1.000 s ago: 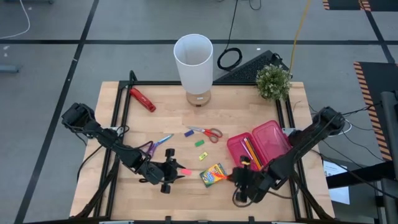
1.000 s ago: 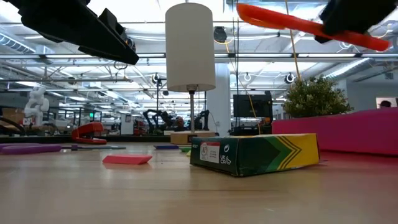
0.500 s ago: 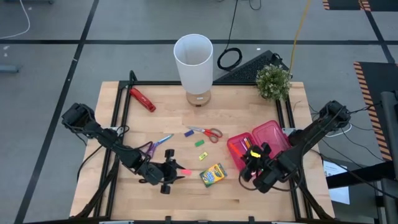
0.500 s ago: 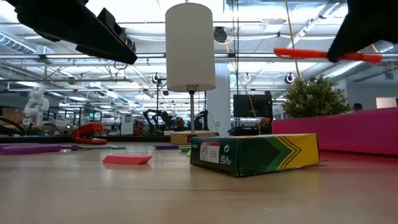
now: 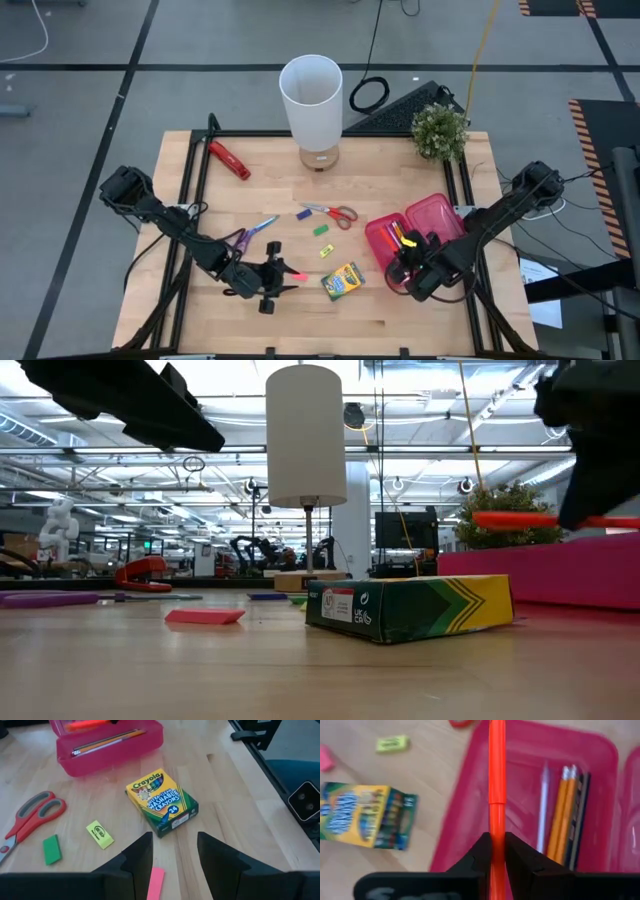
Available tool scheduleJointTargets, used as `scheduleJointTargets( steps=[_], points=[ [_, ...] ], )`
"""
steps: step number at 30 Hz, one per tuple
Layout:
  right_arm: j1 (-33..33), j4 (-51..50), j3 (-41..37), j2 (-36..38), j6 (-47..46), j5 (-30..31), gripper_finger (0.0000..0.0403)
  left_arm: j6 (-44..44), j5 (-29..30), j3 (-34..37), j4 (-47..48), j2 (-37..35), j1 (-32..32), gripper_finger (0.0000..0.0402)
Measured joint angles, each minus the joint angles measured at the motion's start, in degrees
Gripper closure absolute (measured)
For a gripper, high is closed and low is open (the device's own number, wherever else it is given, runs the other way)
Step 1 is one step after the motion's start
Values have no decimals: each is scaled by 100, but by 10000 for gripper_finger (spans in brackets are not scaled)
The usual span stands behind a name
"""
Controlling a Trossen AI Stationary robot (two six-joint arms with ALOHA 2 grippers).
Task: Pack school essentials
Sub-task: Put the orange pen into the pink supply box, then put the violet scissors into the pink supply box
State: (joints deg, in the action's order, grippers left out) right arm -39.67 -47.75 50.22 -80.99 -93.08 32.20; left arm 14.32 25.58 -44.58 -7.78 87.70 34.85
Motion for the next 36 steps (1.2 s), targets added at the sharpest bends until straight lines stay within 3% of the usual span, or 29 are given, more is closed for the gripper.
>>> scheduleJointTargets(
  steps=[16,28,36],
  points=[
    [649,892,-819,-2,159,-1143,364,112,42,0,17,0,81,243],
    [707,853,-855,-2,91,-1436,294,88,42,0,39,4,81,243],
    [672,948,-855,423,424,-1379,285,520,45,0,868,7,81,243]
  ],
)
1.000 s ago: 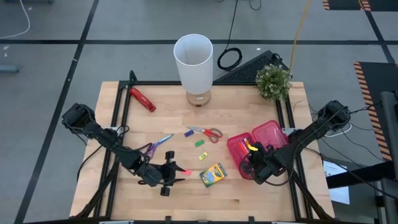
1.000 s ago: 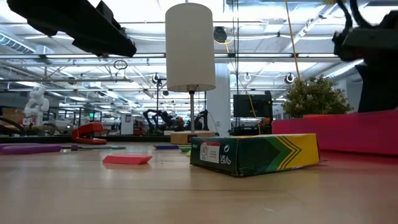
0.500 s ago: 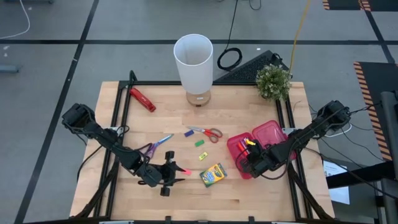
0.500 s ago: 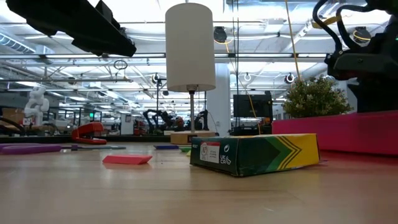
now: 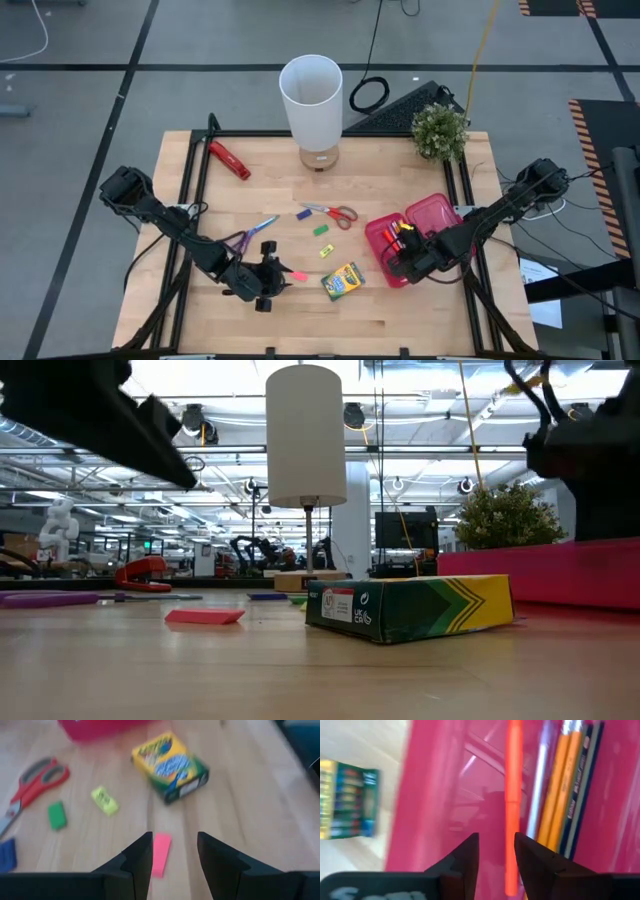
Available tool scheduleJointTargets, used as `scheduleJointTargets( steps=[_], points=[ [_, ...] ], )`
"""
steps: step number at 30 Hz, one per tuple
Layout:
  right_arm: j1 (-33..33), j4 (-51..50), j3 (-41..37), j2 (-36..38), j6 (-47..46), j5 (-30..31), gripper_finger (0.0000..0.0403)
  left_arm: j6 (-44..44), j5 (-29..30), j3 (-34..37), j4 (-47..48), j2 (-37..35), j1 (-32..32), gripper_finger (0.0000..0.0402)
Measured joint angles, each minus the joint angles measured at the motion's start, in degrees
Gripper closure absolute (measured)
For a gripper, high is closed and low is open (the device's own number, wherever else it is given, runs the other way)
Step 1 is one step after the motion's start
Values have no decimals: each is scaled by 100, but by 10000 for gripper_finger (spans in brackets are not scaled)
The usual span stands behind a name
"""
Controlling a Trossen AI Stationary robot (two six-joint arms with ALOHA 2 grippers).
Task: Pack school essentials
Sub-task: Put the violet scissors into the pink supply box
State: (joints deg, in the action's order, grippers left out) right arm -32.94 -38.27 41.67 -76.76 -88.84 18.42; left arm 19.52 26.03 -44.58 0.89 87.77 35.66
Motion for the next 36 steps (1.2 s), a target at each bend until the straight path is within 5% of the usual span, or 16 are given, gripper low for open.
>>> scheduleJointTargets(
  steps=[16,36],
  points=[
    [-127,1460,4,670,2369,1319,284,1000,266,0,913,0,180,243],
    [102,1996,4,718,3246,1304,284,2148,535,0,2417,0,879,243]
  ],
)
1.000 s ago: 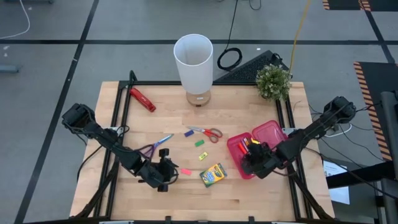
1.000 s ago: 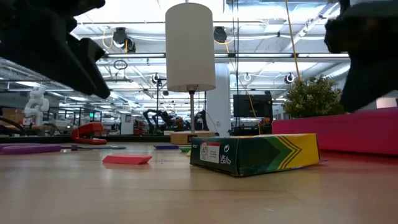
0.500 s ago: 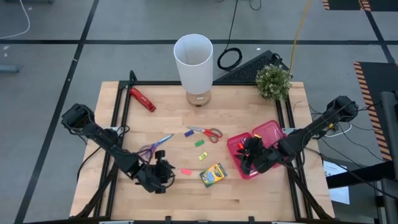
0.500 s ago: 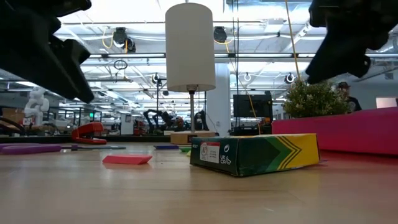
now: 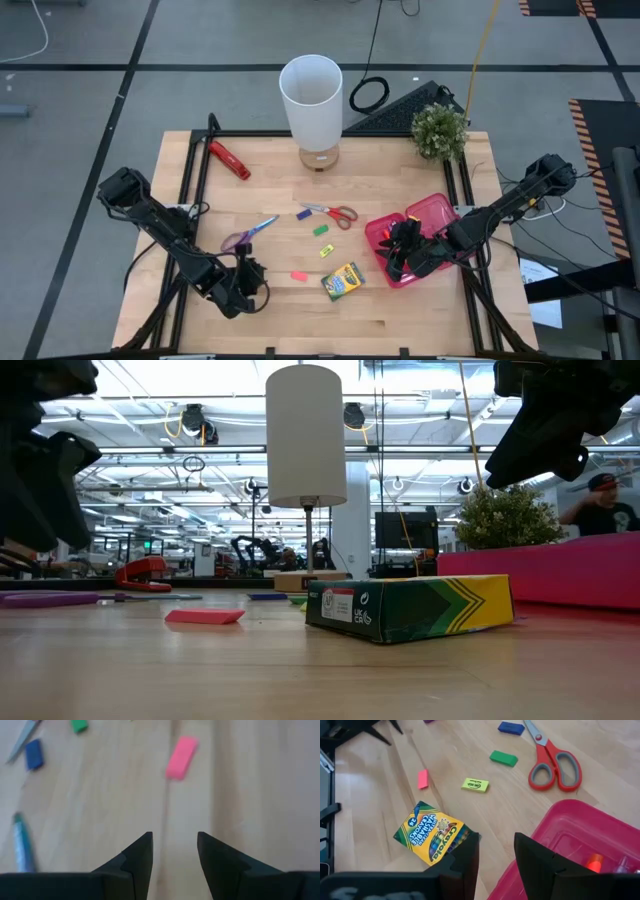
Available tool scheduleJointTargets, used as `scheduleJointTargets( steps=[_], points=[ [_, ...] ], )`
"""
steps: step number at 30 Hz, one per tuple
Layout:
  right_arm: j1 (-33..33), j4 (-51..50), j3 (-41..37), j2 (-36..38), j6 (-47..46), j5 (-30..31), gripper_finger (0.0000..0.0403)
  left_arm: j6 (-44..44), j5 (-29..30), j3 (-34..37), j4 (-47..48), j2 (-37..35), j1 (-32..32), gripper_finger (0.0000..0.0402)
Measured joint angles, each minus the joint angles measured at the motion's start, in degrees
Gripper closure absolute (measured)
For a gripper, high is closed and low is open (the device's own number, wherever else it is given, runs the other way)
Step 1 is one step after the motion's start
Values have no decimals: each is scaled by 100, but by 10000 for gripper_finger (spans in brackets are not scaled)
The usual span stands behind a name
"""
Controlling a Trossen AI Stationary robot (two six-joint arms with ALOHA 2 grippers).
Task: Pack school essentials
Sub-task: Put the violet scissors into the pink supply box
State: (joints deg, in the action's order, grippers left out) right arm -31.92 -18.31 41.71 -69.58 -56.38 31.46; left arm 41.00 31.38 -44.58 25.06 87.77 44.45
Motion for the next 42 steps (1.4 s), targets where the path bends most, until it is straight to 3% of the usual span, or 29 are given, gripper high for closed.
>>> scheduleJointTargets(
  steps=[6,13,21,28,35,42],
  points=[
    [0,4,0,0,11,0,284,647,29,0,984,0,-137,243],
    [0,9,0,0,-61,0,284,1928,204,0,2238,-12,-713,243],
    [-2,11,0,0,-132,-16,284,1346,-584,0,2520,-61,-1236,242],
    [-2,48,0,0,-142,-153,284,868,-1047,0,2582,-178,-826,242],
    [-4,55,0,0,-142,-153,284,298,-1049,19,2522,-190,-274,243],
    [-4,169,0,-1,-137,-153,284,258,-1053,312,2405,-190,-141,243]
  ],
)
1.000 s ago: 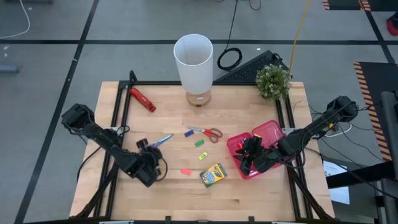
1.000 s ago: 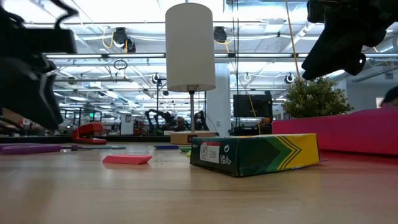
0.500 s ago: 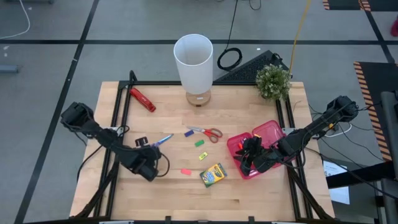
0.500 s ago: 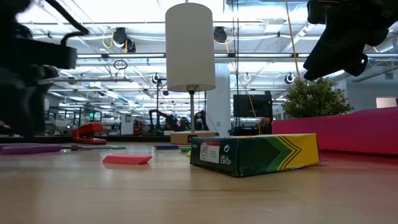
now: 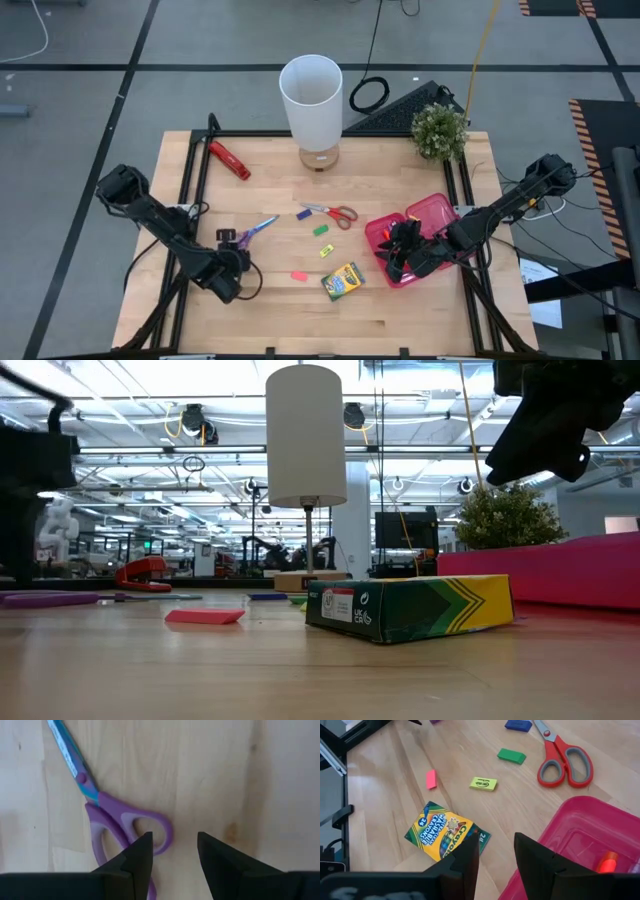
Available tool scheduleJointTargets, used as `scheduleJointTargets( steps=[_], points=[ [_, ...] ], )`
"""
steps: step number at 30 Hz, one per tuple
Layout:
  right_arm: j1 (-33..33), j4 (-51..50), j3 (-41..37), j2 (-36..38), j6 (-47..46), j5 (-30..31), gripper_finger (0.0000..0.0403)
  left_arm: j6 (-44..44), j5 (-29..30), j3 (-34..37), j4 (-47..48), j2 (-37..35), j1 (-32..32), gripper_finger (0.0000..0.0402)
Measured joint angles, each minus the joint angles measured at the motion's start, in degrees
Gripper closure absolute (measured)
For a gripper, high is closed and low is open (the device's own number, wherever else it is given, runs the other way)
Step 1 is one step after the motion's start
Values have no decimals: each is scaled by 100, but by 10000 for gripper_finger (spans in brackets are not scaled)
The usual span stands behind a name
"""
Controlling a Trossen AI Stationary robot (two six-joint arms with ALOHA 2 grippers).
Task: Pack school essentials
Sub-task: Put the violet scissors into the pink supply box
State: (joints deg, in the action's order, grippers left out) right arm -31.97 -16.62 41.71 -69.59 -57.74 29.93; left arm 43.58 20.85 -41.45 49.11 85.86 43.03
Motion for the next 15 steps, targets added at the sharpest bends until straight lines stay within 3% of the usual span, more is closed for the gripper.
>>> scheduleJointTargets(
  steps=[8,15],
  points=[
    [0,184,0,-1,291,2,284,-423,24,506,-629,-28,-193,243],
    [-2,180,0,-1,308,7,284,-697,-55,542,-689,-26,-326,250]
  ],
)
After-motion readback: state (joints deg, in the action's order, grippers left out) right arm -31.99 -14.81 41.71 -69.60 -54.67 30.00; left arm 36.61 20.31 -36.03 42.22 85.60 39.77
